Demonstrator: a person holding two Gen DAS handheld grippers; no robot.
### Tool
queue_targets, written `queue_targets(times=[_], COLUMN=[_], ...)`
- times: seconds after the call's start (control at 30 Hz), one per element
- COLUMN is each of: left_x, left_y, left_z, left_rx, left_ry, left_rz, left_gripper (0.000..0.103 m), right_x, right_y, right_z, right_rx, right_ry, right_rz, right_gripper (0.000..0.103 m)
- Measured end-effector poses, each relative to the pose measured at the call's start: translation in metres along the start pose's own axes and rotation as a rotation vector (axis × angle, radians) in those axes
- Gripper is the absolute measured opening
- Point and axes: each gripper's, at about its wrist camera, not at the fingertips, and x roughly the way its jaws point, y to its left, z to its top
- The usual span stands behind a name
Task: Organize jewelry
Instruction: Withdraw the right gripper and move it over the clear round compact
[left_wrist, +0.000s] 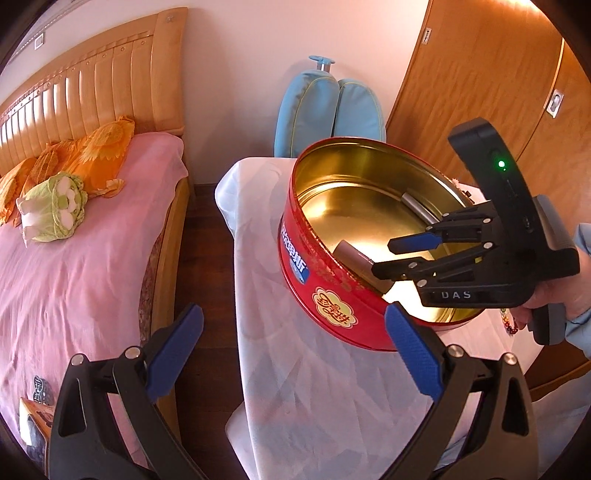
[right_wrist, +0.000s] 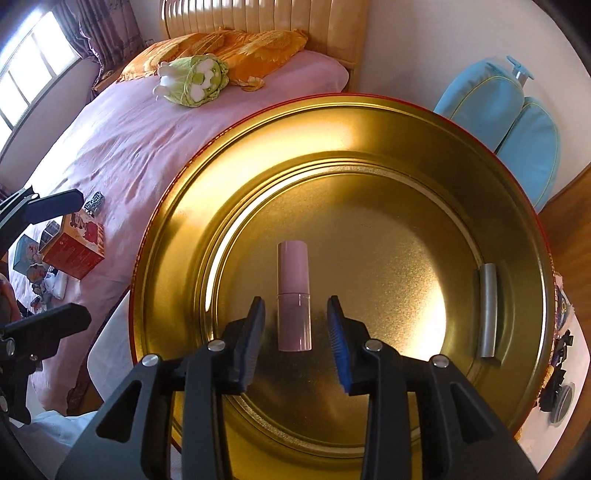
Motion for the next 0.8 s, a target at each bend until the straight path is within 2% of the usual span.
queue_targets(times=[0.07, 0.1, 0.13, 0.17, 0.2, 0.33, 0.47, 0.63, 0.8], left_x=[-0.002, -0.003, -0.004, -0.006, -0.007, -0.013, -0.014, -0.006, 0.008], left_y=[-0.004, -0.007, -0.009, -0.011, -0.013, -0.020, -0.044, -0.107, -0.189], left_z=[0.001, 0.002, 0.003, 0.003, 0.005, 0.011, 0.015, 0.024, 0.034], left_rx=[0.007, 0.011, 0.016, 0.023, 0.028, 0.051, 0.097, 0.163, 0.201], left_ry=[-0.001, -0.004, -0.006, -0.011, -0.016, -0.045, -0.059, -0.051, -0.035], left_rz=[0.001, 0.000, -0.001, -0.002, 0.001, -0.009, -0.030, -0.073, -0.139], left_gripper=[0.096, 0.096, 0.096, 0.096, 0.096, 0.096, 0.096, 0.096, 0.096], right_x=[-0.007, -0.012, -0.018, -0.023, -0.031, -0.057, -0.086, -0.115, -0.131], right_y=[-0.003, -0.005, -0.006, -0.006, -0.007, -0.011, -0.025, -0.068, -0.128], right_z=[-0.004, -0.008, -0.010, -0.012, -0.015, -0.027, -0.049, -0.094, -0.162], right_rx=[0.008, 0.011, 0.014, 0.017, 0.019, 0.018, 0.053, 0.144, 0.248], right_ry=[-0.018, -0.029, -0.043, -0.061, -0.086, -0.176, -0.272, -0.325, -0.297], right_rz=[-0.001, -0.005, -0.010, -0.013, -0.017, -0.075, -0.114, -0.146, -0.173], right_gripper=[0.045, 0.055, 0.071, 0.081, 0.097, 0.098, 0.098, 0.098, 0.098])
